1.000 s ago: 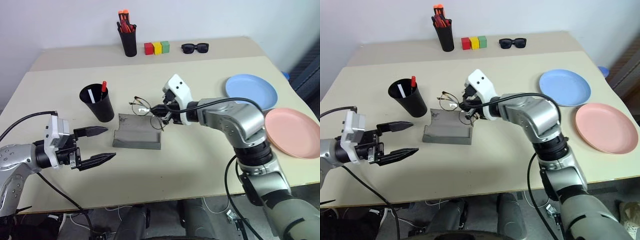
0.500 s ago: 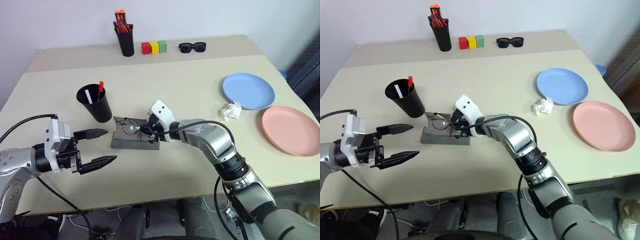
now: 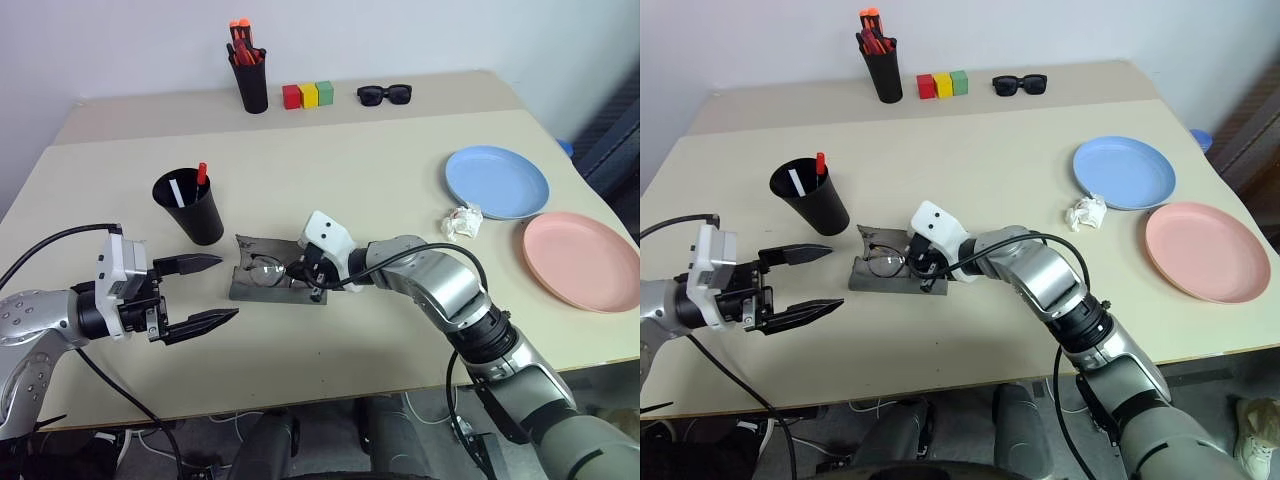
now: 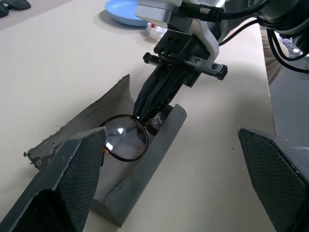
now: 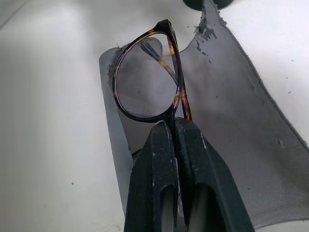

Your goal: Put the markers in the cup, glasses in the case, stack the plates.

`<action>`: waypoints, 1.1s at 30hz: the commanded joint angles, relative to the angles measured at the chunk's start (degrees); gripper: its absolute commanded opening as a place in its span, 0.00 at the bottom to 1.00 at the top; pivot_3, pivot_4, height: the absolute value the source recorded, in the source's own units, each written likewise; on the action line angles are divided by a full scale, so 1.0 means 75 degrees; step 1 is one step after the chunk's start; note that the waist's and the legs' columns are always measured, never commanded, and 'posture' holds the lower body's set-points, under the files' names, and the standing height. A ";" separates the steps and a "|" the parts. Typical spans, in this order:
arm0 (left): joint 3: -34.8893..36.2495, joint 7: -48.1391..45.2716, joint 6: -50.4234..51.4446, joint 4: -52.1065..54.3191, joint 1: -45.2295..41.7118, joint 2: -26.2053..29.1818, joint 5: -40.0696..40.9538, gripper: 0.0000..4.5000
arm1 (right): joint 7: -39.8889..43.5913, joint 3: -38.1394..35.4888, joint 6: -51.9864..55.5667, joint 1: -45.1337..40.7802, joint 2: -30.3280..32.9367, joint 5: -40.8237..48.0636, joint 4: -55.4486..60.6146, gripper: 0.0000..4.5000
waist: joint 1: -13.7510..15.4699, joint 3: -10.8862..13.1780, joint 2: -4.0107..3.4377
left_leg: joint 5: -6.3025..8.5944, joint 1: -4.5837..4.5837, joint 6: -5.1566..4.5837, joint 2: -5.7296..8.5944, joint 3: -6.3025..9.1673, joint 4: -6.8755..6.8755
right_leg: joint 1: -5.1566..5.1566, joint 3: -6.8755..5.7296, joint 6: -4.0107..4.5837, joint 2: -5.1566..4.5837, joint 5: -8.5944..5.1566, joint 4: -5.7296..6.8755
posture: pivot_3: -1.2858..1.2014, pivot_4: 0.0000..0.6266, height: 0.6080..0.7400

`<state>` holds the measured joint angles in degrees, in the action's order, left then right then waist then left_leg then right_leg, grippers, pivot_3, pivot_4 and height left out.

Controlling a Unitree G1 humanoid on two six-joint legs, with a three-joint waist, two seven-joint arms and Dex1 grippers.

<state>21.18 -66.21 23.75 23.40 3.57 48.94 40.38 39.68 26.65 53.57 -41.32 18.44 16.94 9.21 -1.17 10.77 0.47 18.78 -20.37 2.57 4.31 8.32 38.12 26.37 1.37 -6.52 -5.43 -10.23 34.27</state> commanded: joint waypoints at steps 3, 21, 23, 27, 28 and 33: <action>0.0030 0.0010 -0.0176 0.0033 -0.0106 0.0041 -0.0048 1.00 | -0.0076 -0.0121 0.0034 -0.0148 -0.0214 -0.0039 0.0181 0.44 | 0.0004 0.0000 0.0000 | -0.0001 0.0000 0.0001 -0.0001 0.0000 0.0000 | 0.0000 0.0000 0.0002 0.0001 0.0002 0.0000 | 0.52 0.24 1.00; -0.0986 0.1353 -0.0080 -0.0524 -0.1655 -0.0700 -0.0650 1.00 | 0.0522 -0.3516 -0.0842 0.0364 0.0289 0.1673 0.0489 0.99 | 0.0064 -0.0001 0.0002 | -0.0002 0.0000 0.0004 -0.0002 0.0000 0.0001 | -0.0007 0.0000 0.0004 0.0006 0.0015 -0.0008 | 0.52 0.24 1.00; -0.1279 0.1540 -0.0205 -0.0623 -0.1893 -0.0918 -0.0903 1.00 | 0.0671 -0.3518 -0.0954 0.0565 0.0708 0.1642 0.0491 0.99 | 0.0051 -0.0001 0.0002 | -0.0002 0.0000 0.0004 0.0000 -0.0006 0.0001 | -0.0006 0.0000 0.0003 0.0006 0.0016 -0.0009 | 0.52 0.24 1.00; -0.1763 0.1960 -0.0413 -0.1038 -0.2523 -0.1380 -0.1411 1.00 | 0.0700 -0.3635 -0.1142 0.0916 0.1165 0.1736 0.0720 0.70 | 0.0005 -0.0001 0.0002 | -0.0003 0.0002 0.0005 -0.0006 -0.0018 0.0001 | -0.0001 0.0007 0.0007 0.0011 0.0021 -0.0005 | 0.52 0.24 1.00; -0.1877 0.2065 -0.0552 -0.1185 -0.2709 -0.1529 -0.1564 1.00 | 0.0752 -0.3631 -0.1331 0.1019 0.1254 0.1700 0.0834 0.59 | 0.0010 -0.0001 0.0002 | -0.0003 0.0003 0.0005 -0.0010 -0.0019 0.0002 | -0.0001 0.0007 0.0010 0.0015 0.0023 -0.0004 | 0.52 0.24 1.00; -0.2334 0.2457 -0.0976 -0.1889 -0.3495 -0.2188 -0.2127 1.00 | 0.0473 -0.4145 -0.1078 0.1131 0.1179 0.2262 0.0789 0.80 | 0.0057 -0.0001 0.0003 | -0.0008 0.0001 0.0013 -0.0011 -0.0020 0.0010 | -0.0005 0.0010 0.0008 0.0018 0.0037 -0.0009 | 0.52 0.24 1.00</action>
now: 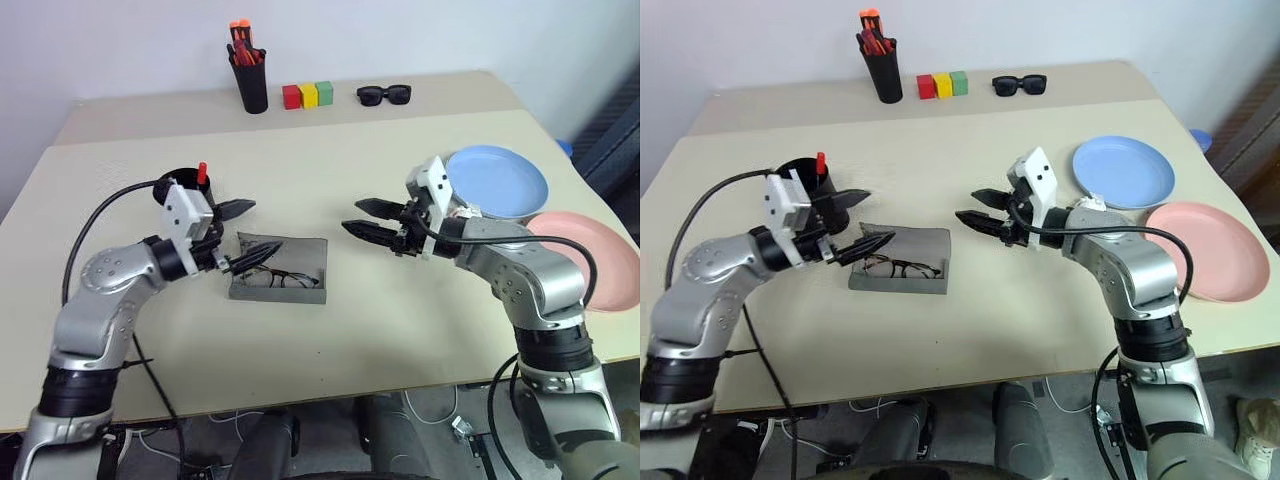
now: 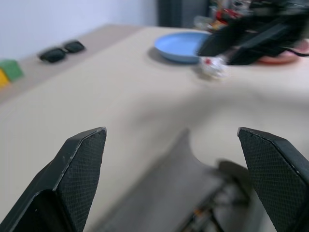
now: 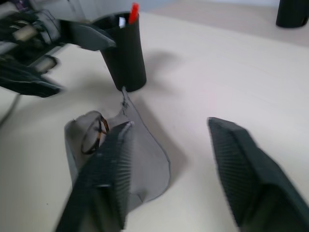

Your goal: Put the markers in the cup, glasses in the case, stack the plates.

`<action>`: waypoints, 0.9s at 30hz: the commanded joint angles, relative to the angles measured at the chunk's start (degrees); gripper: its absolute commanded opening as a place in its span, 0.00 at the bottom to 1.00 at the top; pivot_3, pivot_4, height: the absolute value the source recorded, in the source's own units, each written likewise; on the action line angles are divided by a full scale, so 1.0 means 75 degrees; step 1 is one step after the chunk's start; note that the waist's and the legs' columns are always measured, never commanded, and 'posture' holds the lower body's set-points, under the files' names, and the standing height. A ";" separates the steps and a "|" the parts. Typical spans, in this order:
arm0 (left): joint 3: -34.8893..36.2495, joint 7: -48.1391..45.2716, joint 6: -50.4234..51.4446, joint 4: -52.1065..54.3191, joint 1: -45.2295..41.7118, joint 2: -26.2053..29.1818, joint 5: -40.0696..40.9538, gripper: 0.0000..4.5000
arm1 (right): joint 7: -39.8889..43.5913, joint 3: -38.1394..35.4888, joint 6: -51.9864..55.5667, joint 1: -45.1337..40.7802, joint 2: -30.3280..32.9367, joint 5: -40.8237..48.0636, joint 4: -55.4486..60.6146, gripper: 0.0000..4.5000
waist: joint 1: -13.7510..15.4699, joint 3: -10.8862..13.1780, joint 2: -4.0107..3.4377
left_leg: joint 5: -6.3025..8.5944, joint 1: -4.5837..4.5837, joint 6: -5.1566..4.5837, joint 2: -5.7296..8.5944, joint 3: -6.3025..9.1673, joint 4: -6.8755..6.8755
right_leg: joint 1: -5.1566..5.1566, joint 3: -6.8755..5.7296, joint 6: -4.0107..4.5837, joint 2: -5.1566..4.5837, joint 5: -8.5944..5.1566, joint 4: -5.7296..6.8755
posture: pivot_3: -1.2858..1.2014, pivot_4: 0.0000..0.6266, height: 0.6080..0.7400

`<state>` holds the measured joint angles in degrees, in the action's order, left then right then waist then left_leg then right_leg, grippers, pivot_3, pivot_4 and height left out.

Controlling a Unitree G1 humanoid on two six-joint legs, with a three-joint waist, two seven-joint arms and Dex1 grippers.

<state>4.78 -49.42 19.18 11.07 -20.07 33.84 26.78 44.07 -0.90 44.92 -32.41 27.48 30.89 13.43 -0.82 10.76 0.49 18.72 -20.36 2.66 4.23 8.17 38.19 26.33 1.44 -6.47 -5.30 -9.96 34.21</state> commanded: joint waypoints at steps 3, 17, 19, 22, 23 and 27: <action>-0.0421 0.0220 -0.0694 -0.0712 -0.0756 -0.0443 -0.0628 1.00 | -0.0036 -0.0297 -0.0143 0.0179 0.0212 0.0221 0.0430 0.99 | 0.0021 -0.0001 0.0001 | -0.0003 -0.0001 0.0004 0.0001 -0.0001 0.0004 | -0.0003 0.0000 0.0000 0.0000 0.0006 -0.0004 | 0.52 0.24 1.00; -0.1149 0.1172 0.0462 -0.2163 -0.2157 -0.1193 -0.1618 0.01 | -0.0248 -0.0133 -0.0418 0.0459 0.0236 0.0119 0.0705 1.00 | 0.0003 -0.0001 0.0002 | -0.0018 -0.0001 0.0030 0.0002 -0.0003 0.0005 | -0.0002 0.0002 -0.0004 0.0001 0.0009 -0.0003 | 0.52 0.24 1.00; -0.1410 0.0983 0.1208 -0.1930 -0.2171 -0.0960 -0.1666 0.00 | -0.0260 -0.0106 -0.0405 0.0463 0.0220 0.0143 0.0746 1.00 | 0.0002 -0.0001 0.0002 | -0.0020 -0.0001 0.0034 0.0002 -0.0003 0.0005 | 0.0000 0.0002 -0.0004 0.0001 0.0009 -0.0001 | 0.52 0.24 1.00; -0.1521 0.0899 0.1935 -0.1720 -0.2215 -0.0798 -0.1626 0.00 | -0.0290 -0.0087 -0.0409 0.0452 0.0194 0.0170 0.0750 1.00 | -0.0005 -0.0001 0.0002 | -0.0019 -0.0001 0.0033 0.0002 -0.0003 0.0005 | -0.0001 0.0003 -0.0004 0.0002 0.0009 0.0002 | 0.52 0.24 1.00; -0.1506 0.0980 0.2112 -0.1769 -0.2311 -0.0806 -0.1656 0.00 | -0.0301 -0.0068 -0.0428 0.0454 0.0184 0.0157 0.0734 1.00 | -0.0002 -0.0001 0.0002 | -0.0020 -0.0001 0.0033 0.0002 -0.0003 0.0006 | 0.0000 0.0003 -0.0004 0.0002 0.0009 0.0001 | 0.52 0.24 1.00; -0.1631 0.0995 0.2797 -0.1882 -0.2527 -0.0734 -0.1732 0.00 | -0.0336 -0.0004 -0.0476 0.0472 0.0138 0.0115 0.0711 1.00 | 0.0009 -0.0001 0.0002 | -0.0020 -0.0001 0.0033 0.0003 -0.0002 0.0009 | -0.0002 0.0003 -0.0005 0.0002 0.0010 0.0003 | 0.52 0.24 1.00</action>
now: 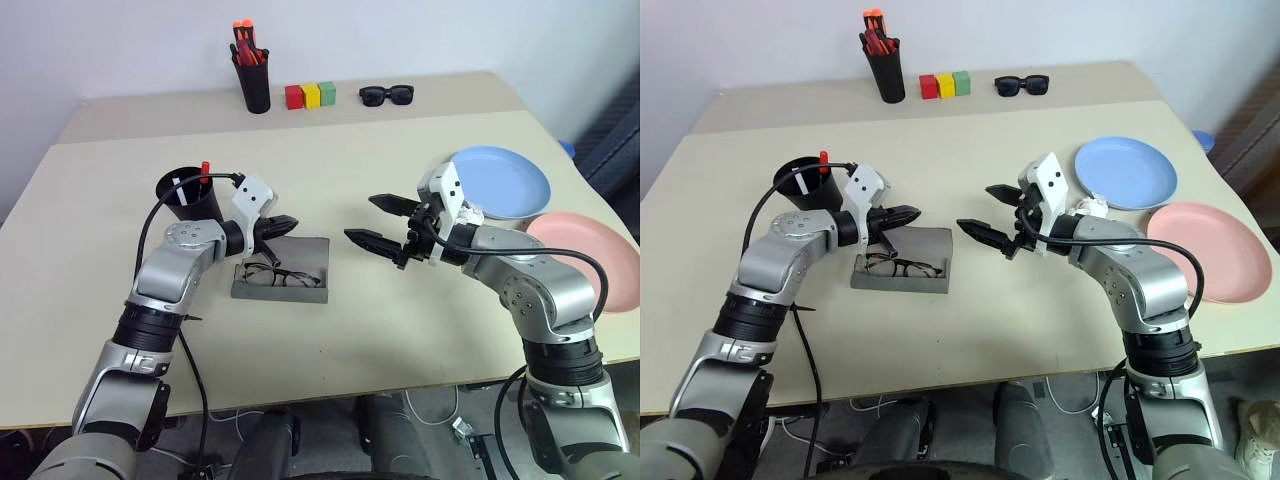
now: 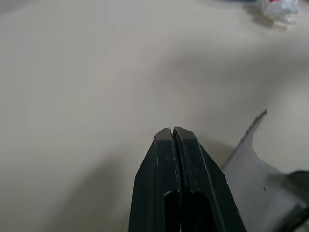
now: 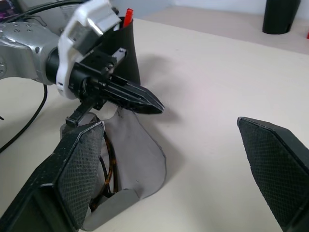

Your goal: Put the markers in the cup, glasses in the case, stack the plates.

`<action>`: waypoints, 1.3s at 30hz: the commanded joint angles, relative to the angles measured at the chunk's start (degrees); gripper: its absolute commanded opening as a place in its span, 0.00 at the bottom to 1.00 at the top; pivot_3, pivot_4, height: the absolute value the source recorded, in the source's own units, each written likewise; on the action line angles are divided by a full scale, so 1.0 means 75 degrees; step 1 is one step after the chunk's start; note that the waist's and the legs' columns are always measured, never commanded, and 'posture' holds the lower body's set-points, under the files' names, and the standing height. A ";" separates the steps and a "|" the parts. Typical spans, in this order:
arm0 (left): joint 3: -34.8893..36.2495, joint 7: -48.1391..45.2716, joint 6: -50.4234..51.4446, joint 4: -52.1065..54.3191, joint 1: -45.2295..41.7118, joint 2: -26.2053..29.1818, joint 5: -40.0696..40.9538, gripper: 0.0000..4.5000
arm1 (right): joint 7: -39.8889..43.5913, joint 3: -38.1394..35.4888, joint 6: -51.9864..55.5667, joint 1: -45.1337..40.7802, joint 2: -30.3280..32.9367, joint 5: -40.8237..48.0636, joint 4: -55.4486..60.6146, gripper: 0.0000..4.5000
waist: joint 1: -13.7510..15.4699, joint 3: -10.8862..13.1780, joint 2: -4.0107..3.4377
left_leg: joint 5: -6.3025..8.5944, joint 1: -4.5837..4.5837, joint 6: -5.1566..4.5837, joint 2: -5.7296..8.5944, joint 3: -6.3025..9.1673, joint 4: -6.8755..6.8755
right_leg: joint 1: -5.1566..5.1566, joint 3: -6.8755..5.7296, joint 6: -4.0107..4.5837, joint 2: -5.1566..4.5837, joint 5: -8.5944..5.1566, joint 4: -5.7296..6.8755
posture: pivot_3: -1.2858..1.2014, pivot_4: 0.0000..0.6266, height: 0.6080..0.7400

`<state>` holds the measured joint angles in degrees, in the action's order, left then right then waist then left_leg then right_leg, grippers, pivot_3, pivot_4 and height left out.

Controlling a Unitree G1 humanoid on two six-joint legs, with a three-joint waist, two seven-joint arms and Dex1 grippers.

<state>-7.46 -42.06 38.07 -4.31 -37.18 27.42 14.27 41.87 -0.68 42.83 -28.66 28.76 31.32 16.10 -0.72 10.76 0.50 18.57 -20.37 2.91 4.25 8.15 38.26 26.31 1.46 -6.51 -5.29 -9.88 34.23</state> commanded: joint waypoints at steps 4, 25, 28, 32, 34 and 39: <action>-0.0087 -0.0325 0.1560 0.0543 -0.0293 0.0348 0.0327 0.00 | -0.0120 0.0020 -0.0229 -0.0043 -0.0097 0.0019 0.0383 1.00 | -0.0030 0.0000 0.0000 | -0.0002 0.0000 0.0004 0.0000 0.0000 -0.0001 | 0.0001 0.0000 0.0000 0.0000 0.0000 0.0000 | 0.52 0.24 1.00; 0.0337 -0.0731 0.3735 0.3384 0.1161 0.2204 0.1656 0.00 | -0.0075 0.0185 -0.0549 -0.0037 -0.0027 -0.0211 0.0247 1.00 | -0.0041 -0.0001 -0.0001 | 0.0000 0.0004 0.0000 -0.0005 -0.0002 -0.0003 | 0.0004 0.0004 0.0001 0.0004 0.0000 0.0004 | 0.52 0.24 1.00; 0.0938 -0.0410 0.3540 0.3244 0.1123 0.1729 0.1913 0.00 | -0.0056 0.0192 -0.0619 -0.0066 -0.0034 -0.0257 0.0143 1.00 | -0.0019 -0.0001 -0.0001 | 0.0000 0.0004 0.0000 -0.0005 -0.0003 -0.0002 | 0.0003 0.0005 0.0003 0.0004 0.0001 0.0004 | 0.52 0.24 1.00; 0.1826 -0.0325 0.2565 0.3016 0.0930 0.1062 0.2288 0.20 | -0.0250 -0.0036 -0.0776 -0.0184 -0.0001 -0.0374 -0.0161 1.00 | 0.0008 -0.0002 0.0005 | -0.0003 0.0001 0.0006 -0.0004 -0.0002 0.0003 | 0.0001 0.0004 0.0006 0.0003 0.0005 0.0002 | 0.52 0.24 1.00; 0.2075 -0.0550 0.1875 0.2908 0.0910 0.1009 0.2336 0.42 | -0.0385 -0.0245 -0.0954 -0.0274 0.0128 -0.0545 -0.0430 1.00 | 0.0004 -0.0002 0.0005 | -0.0009 0.0001 0.0017 -0.0005 -0.0002 0.0003 | 0.0002 0.0004 0.0007 0.0003 0.0007 0.0001 | 0.52 0.24 1.00; 0.2409 -0.1352 0.0777 0.2536 0.0949 0.1168 0.2644 0.99 | -0.0424 -0.0717 -0.1043 -0.0030 0.0890 -0.0891 -0.0861 1.00 | 0.0001 -0.0003 0.0004 | -0.0011 0.0000 0.0020 -0.0004 -0.0009 0.0000 | 0.0003 0.0005 0.0008 0.0003 0.0007 -0.0003 | 0.52 0.24 1.00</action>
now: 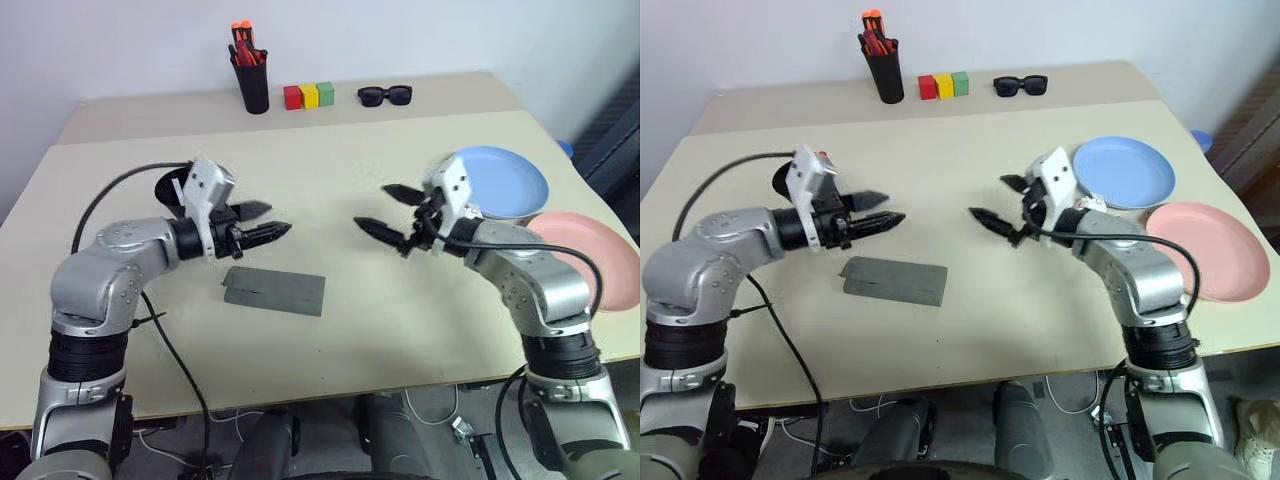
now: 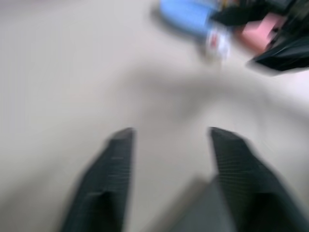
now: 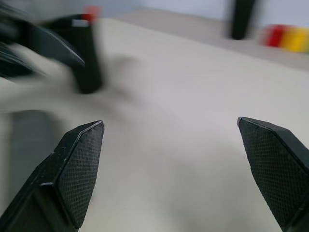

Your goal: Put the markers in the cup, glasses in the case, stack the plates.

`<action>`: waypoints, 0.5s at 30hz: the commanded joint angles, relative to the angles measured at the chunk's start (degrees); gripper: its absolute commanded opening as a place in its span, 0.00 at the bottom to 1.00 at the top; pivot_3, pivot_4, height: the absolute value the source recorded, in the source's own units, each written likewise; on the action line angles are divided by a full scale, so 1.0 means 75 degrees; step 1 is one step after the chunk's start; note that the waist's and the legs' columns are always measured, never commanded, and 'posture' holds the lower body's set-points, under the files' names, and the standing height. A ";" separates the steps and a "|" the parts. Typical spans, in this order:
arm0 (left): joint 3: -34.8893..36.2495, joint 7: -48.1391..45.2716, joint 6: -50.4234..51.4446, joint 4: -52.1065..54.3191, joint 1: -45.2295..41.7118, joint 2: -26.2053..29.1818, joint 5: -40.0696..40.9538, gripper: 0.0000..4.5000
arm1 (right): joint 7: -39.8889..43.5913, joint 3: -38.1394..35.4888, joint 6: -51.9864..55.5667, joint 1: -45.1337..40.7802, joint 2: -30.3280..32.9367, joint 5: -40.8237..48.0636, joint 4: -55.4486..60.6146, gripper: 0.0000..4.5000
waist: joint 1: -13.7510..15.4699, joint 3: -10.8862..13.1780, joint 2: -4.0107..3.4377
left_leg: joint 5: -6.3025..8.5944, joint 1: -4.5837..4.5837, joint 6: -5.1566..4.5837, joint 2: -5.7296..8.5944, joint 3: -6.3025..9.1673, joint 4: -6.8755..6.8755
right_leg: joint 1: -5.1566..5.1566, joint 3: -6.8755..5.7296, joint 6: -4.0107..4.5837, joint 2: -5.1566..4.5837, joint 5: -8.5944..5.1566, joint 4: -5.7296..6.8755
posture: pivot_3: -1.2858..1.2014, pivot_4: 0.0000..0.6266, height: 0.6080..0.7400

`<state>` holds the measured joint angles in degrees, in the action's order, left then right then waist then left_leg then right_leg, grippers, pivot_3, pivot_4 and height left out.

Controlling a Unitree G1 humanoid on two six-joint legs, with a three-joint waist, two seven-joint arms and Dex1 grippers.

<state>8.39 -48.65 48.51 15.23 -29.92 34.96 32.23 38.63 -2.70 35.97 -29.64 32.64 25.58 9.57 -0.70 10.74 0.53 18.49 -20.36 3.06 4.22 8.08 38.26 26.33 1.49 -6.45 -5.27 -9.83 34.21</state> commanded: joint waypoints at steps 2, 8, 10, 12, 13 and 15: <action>0.0369 -0.0824 -0.0847 -0.0125 0.0046 0.0248 0.0453 1.00 | -0.0142 -0.0704 0.0066 0.0342 0.0739 -0.0278 -0.0131 1.00 | 0.0003 0.0000 0.0000 | 0.0001 -0.0001 -0.0002 -0.0001 -0.0002 0.0000 | -0.0001 0.0000 0.0000 0.0000 0.0000 -0.0002 | 0.52 0.24 1.00; 0.0506 -0.1686 -0.1199 -0.0130 0.0409 0.0485 0.1003 1.00 | -0.0545 -0.1618 0.0866 0.1348 0.1914 -0.0652 -0.0269 1.00 | 0.0009 0.0000 0.0000 | 0.0018 0.0000 -0.0034 0.0001 -0.0009 0.0002 | -0.0004 0.0003 0.0000 -0.0003 0.0000 0.0000 | 0.52 0.24 1.00; 0.0426 -0.1914 -0.1458 -0.0199 0.0465 0.0542 0.0960 1.00 | -0.0640 -0.1889 0.1137 0.1762 0.2148 -0.0706 -0.0180 1.00 | 0.0001 0.0000 0.0000 | 0.0020 0.0002 -0.0038 0.0000 -0.0009 0.0002 | -0.0005 0.0004 0.0000 -0.0002 0.0000 0.0003 | 0.52 0.24 1.00; 0.0333 -0.1943 -0.1701 -0.0360 0.0412 0.0503 0.0809 1.00 | -0.0879 -0.2060 0.1368 0.2139 0.2231 -0.0856 -0.0148 1.00 | 0.0000 0.0000 0.0000 | 0.0021 0.0007 -0.0040 -0.0004 -0.0009 0.0002 | -0.0011 0.0003 0.0002 0.0002 0.0001 0.0003 | 0.52 0.24 1.00; 0.0295 -0.1939 -0.1773 -0.0420 0.0387 0.0492 0.0766 1.00 | -0.0949 -0.2093 0.1442 0.2226 0.2240 -0.0888 -0.0144 1.00 | -0.0005 0.0000 0.0000 | 0.0021 0.0013 -0.0040 -0.0005 -0.0009 0.0002 | -0.0019 0.0004 0.0002 0.0003 0.0001 0.0002 | 0.52 0.24 1.00; 0.0187 -0.2000 -0.1866 -0.0491 0.0342 0.0508 0.0735 1.00 | -0.1254 -0.2088 0.1606 0.2325 0.2227 -0.1113 -0.0226 1.00 | -0.0017 0.0000 0.0000 | 0.0021 0.0024 -0.0042 -0.0006 -0.0015 0.0002 | -0.0031 0.0007 0.0002 0.0005 0.0001 0.0001 | 0.52 0.24 1.00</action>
<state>9.82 -63.12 36.12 11.13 -26.51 38.14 37.73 30.75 -16.78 47.60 -11.68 48.43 18.31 6.56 -0.83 10.73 0.53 18.65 -20.18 2.74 4.18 7.95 38.29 26.10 1.56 -6.43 -5.23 -9.82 34.22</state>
